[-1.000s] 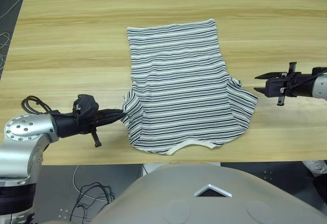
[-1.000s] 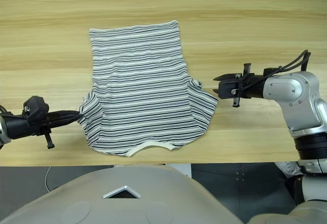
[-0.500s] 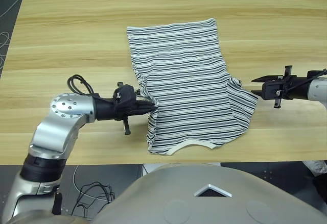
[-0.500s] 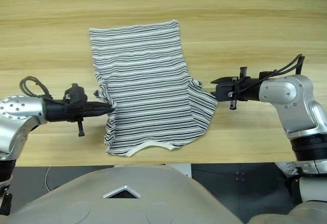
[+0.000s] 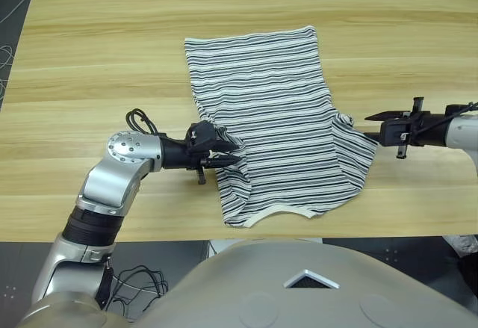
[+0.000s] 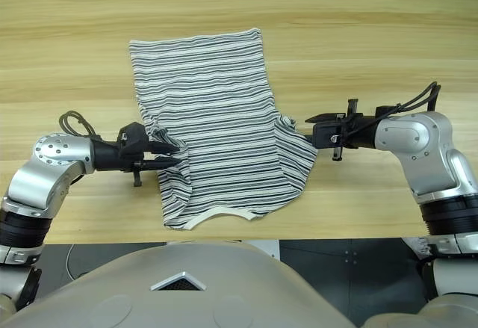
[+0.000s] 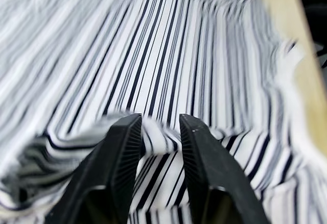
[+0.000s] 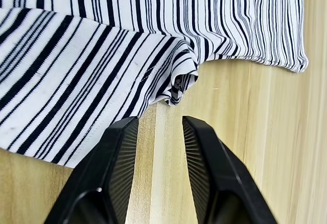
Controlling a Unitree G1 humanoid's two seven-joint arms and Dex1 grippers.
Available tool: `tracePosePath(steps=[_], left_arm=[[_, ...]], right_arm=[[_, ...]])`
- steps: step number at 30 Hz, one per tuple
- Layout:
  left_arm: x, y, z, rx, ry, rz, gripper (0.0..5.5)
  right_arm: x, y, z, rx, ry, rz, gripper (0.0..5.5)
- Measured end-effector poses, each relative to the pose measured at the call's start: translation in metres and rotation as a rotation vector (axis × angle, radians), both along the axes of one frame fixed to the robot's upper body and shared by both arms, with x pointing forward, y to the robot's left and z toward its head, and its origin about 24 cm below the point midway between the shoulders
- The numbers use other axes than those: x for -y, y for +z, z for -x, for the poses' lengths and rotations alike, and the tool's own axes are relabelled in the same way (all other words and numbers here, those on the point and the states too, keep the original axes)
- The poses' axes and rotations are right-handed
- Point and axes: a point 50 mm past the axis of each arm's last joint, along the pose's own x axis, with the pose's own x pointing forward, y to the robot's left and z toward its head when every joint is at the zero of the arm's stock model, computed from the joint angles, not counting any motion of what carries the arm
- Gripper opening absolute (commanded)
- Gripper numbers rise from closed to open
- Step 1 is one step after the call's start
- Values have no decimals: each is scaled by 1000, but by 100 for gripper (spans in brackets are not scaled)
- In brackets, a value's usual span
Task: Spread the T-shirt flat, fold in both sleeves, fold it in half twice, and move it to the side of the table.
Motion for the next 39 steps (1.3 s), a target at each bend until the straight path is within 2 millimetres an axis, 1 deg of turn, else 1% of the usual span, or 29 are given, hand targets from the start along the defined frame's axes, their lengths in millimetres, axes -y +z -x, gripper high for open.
tracePosePath(steps=[2, 4, 5, 6, 9, 10, 12, 14, 16, 17, 22, 28, 32, 37, 39], left_arm=[[1, 11, 1, 24, -6, 55, 220], [1, 18, 2, 38, -5, 96, 220], [0, 20, 3, 39, 1, 114, 220], [-2, 21, 3, 34, 12, 127, 220], [-6, 31, 6, 52, 26, 182, 224], [-7, 34, 7, 64, 33, 185, 224], [-10, 36, 9, 70, 50, 199, 224], [-12, 41, 9, 98, 63, 205, 224], [-13, 41, 11, 102, 77, 203, 224], [-14, 39, 12, 96, 86, 201, 224], [-15, 33, 16, 97, 97, 178, 224], [-14, 29, 20, 100, 90, 175, 224], [-15, 28, 23, 102, 92, 175, 224], [-15, 27, 23, 106, 91, 176, 224], [-15, 27, 23, 104, 92, 173, 224]], right_arm=[[1, 3, -3, 8, -20, -10, 158], [6, 8, -7, -10, -69, -58, 158], [9, 10, -8, -47, -102, -100, 158], [11, 11, -8, -89, -130, -136, 158], [20, 6, -8, -296, -283, -300, 197], [21, 3, -9, -362, -332, -340, 218], [22, -1, -7, -455, -384, -373, 244], [21, -7, -5, -532, -419, -397, 244], [15, -13, -2, -608, -406, -432, 244], [14, -16, -1, -624, -405, -436, 244], [27, -33, -3, -596, -467, -355, 244], [31, -36, -11, -550, -460, -346, 244], [31, -36, -11, -556, -447, -339, 172], [27, -37, -2, -595, -377, -318, 90], [28, -37, -1, -593, -376, -314, 35]])
